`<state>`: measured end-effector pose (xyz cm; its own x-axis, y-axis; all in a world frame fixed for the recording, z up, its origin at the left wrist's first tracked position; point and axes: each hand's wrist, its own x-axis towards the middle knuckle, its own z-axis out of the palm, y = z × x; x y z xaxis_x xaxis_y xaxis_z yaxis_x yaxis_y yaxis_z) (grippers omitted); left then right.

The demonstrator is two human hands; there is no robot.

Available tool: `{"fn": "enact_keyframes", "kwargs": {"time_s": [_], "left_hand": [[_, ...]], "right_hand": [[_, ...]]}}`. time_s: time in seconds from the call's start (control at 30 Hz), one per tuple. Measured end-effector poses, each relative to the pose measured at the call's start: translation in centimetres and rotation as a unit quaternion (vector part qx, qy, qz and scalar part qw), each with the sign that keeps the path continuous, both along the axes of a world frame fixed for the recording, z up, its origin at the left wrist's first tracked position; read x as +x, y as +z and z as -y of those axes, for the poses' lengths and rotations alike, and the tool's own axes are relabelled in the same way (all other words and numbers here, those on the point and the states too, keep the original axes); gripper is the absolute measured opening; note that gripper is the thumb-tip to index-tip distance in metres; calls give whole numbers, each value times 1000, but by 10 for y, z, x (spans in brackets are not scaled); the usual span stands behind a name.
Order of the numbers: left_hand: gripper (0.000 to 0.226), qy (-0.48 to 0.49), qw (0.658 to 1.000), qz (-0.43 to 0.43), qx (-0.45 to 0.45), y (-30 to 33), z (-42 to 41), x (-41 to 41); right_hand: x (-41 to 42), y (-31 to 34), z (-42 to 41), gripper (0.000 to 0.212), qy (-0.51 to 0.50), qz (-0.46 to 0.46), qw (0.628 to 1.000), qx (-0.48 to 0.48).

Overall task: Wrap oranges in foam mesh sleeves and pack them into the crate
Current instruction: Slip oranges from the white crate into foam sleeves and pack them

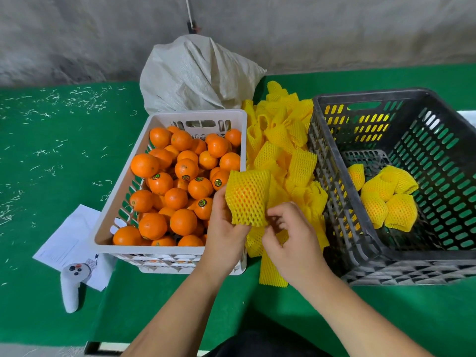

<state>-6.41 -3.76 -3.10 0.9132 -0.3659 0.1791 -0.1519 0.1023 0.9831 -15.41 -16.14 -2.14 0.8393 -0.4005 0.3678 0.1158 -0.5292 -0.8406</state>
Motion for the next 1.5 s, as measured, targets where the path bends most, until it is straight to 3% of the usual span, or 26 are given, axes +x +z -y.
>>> {"fn": "enact_keyframes", "kwargs": {"time_s": [0.07,0.13,0.2,0.3,0.43,0.6,0.73,0.8,0.87,0.97,1.07,1.13,1.17,1.23,1.33,1.37,1.43,1.5], "left_hand": [[64,13,1000,3,9,1,0,1],[67,5,1000,-1,20,1,0,0],[66,-27,999,-11,46,1,1,-1],[55,-77,994,4,74,0,2,-2],[41,-84,986,66,131,-7,-1,0],[21,9,987,71,142,-7,9,-2],[16,5,978,133,159,-7,13,-11],[10,-25,968,184,172,-6,13,-18],[9,-50,974,172,141,-3,11,-16],[12,2,996,3,84,6,-1,9],[20,61,971,-96,210,-1,-18,52],[25,8,928,-96,360,-14,-20,74],[31,-44,885,-57,459,-21,-18,82],[52,-137,767,27,626,-33,-11,86],[77,-184,652,89,730,-45,-3,79],[83,-177,633,105,746,-48,-2,77],[89,-144,628,128,754,-47,0,74],[88,-136,623,123,760,-43,6,73]], "right_hand": [[-1,12,-1,37,22,-22,980,197],[3,22,2,64,51,-50,942,329],[9,28,2,75,99,-98,925,353],[11,29,0,59,87,-101,912,388],[7,28,13,60,42,-63,843,532],[3,27,14,73,46,-82,832,547],[3,24,17,48,-2,-10,806,592],[5,21,21,52,-18,0,814,581],[7,23,32,69,-32,8,838,545],[7,35,74,82,-110,42,888,445],[6,38,122,82,-249,5,945,212],[10,27,142,86,-292,-92,948,86],[15,22,146,91,-279,-143,947,68],[24,16,145,98,-232,-235,944,14],[24,13,137,95,-193,-303,908,-215],[23,12,135,91,-187,-307,886,-293],[26,9,123,80,-159,-304,846,-407],[36,2,102,65,-109,-306,852,-411]]}}
